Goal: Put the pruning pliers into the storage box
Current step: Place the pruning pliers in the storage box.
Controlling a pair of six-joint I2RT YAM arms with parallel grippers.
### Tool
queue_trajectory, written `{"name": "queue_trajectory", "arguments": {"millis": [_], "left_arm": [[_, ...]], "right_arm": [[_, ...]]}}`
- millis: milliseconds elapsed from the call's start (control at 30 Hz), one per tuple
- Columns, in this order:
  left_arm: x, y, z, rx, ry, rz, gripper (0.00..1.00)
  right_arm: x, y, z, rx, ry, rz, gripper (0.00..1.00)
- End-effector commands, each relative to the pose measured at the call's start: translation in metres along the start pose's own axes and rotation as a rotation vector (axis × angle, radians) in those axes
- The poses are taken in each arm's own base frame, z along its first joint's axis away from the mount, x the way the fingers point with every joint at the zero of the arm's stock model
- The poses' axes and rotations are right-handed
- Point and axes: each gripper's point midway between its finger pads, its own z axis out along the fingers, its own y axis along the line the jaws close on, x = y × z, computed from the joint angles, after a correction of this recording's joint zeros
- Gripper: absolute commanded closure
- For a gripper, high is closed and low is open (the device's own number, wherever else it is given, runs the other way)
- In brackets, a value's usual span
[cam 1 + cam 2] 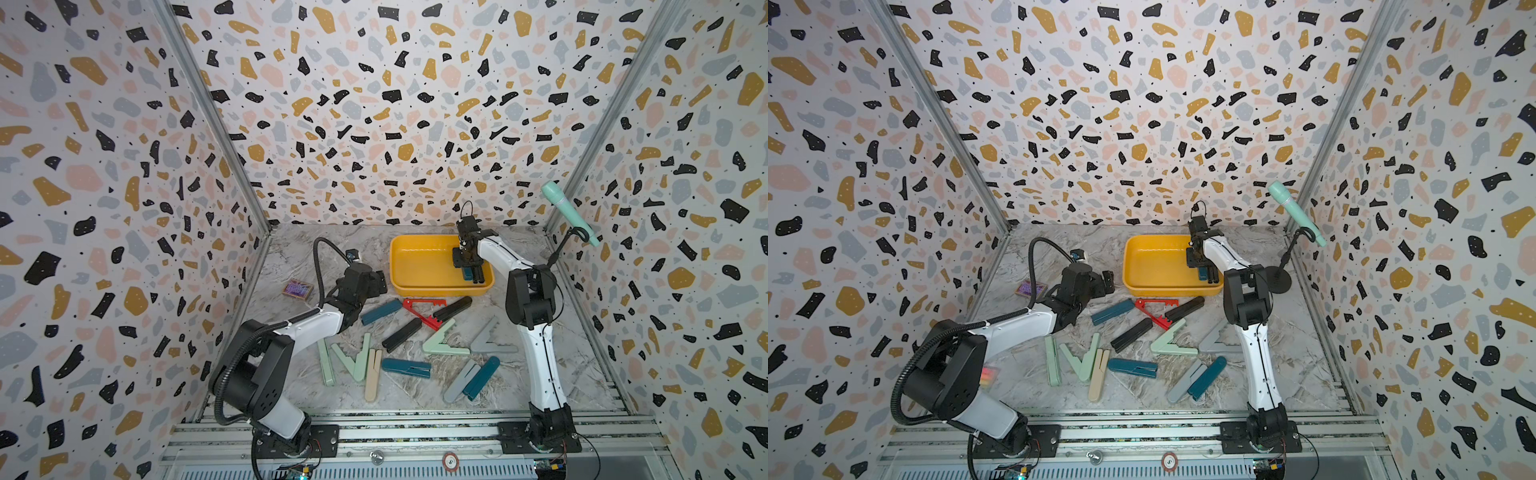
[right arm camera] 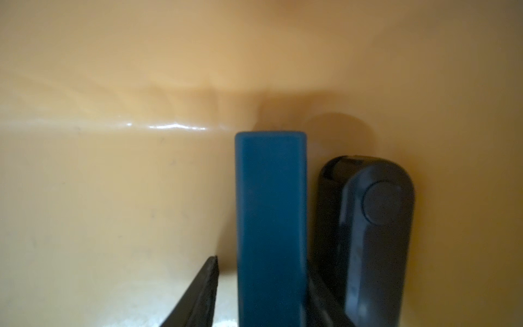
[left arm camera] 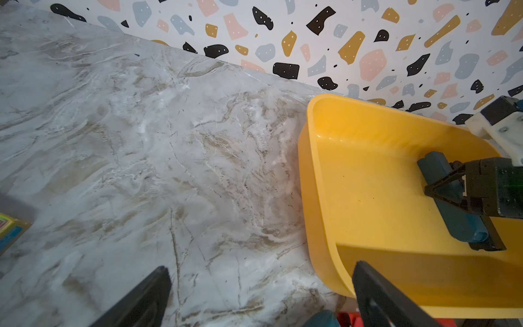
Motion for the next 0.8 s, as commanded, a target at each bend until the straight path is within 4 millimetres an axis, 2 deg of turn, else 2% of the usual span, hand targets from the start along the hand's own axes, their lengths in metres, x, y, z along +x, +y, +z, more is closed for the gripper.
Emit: {"name": "queue_trajectory", "arguments": {"millis": [0,267,667,767], "left_arm": [[-0.022,-0.005,-0.006,0.012,-0.052,-0.012,0.0],[-0.024,-0.005,-0.009,0.015,-0.06,-0.018,0.0],[-0.02,-0.001,-0.021,0.014,-0.066,0.041,0.0],[-0.001,-0.001,-0.022,0.028,-0.006,0.12,0.01]], "right_arm": [[-0.014,-0.002,-0.021,-0.007,-0.029,0.008,0.53],[-0.039,0.001,-0.059,-0.043,-0.116,0.028,0.45],[-0.067,0.005,-0.129,-0.116,-0.269,0.038,0.37],[-0.067,0.004,-0.14,-0.125,-0.291,0.045,0.36]]}}
